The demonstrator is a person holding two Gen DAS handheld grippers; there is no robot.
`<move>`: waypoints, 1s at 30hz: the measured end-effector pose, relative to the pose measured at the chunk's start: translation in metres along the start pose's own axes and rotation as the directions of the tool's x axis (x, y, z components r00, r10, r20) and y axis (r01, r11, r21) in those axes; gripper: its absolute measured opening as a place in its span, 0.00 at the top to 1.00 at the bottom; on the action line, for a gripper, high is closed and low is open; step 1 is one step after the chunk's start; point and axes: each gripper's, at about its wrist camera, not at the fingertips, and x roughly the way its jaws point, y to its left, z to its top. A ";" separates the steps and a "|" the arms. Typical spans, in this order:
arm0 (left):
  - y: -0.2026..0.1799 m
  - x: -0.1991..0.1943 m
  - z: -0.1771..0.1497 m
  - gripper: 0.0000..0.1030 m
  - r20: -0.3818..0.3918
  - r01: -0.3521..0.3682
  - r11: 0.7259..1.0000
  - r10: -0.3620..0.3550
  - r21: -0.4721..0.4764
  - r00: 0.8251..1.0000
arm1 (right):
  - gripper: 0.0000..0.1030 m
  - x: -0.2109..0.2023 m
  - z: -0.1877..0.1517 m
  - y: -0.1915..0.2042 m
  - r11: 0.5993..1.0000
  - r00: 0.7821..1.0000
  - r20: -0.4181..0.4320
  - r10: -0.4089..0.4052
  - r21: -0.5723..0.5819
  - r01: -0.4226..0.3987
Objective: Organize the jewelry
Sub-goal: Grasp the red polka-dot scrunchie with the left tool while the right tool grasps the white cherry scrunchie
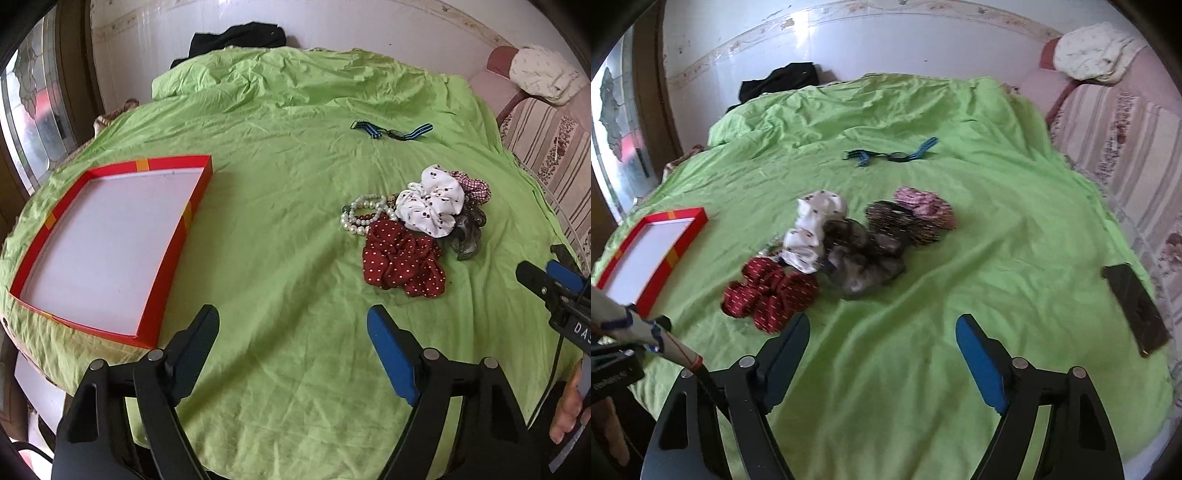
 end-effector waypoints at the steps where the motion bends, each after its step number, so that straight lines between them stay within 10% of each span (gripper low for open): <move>1: 0.002 0.002 0.001 0.21 -0.003 0.006 1.000 -0.006 -0.005 1.000 | 0.25 0.003 0.003 0.001 1.000 1.000 -0.003 0.019 0.003 -0.019; 25: -0.065 0.055 0.028 0.21 -0.067 0.093 0.990 -0.086 0.108 0.994 | 0.32 0.076 0.078 0.017 0.943 0.945 -0.048 0.325 0.096 -0.319; 30: -0.069 0.068 0.030 0.21 -0.085 0.109 0.988 -0.100 0.106 0.991 | 0.58 0.095 0.078 0.025 0.943 0.939 -0.096 0.330 0.073 -0.324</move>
